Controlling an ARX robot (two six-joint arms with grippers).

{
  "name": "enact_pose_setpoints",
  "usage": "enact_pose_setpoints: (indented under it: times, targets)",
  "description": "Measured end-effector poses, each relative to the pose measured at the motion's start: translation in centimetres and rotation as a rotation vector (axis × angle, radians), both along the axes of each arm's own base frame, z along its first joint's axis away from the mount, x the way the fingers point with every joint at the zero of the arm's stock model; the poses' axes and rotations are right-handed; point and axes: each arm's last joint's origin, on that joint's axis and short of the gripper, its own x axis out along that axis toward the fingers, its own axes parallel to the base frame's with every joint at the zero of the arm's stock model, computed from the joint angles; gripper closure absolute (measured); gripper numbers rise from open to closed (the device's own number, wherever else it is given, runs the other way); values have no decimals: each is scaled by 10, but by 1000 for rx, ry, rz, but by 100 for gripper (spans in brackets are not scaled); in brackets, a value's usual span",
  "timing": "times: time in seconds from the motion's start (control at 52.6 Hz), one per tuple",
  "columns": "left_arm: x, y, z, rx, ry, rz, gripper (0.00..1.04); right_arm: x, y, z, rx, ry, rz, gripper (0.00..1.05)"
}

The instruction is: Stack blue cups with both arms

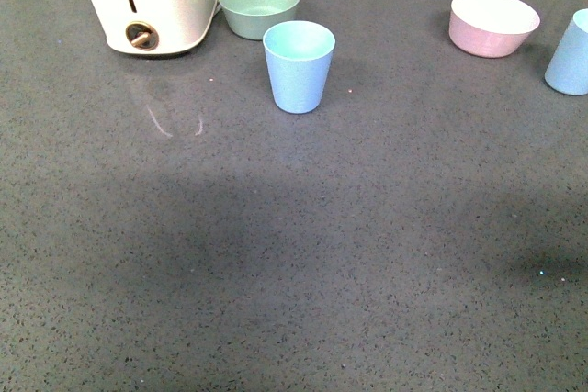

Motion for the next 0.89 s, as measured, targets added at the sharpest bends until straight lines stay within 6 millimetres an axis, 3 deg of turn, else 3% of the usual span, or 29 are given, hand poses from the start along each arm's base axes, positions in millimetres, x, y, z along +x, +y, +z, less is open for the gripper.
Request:
enact_pose_setpoints:
  times: [0.779, 0.893]
  targets:
    - [0, 0, 0, 0, 0, 0, 9, 0, 0, 0, 0, 0, 0, 9]
    - [3, 1, 3, -113, 370, -168, 9, 0, 0, 0, 0, 0, 2, 9]
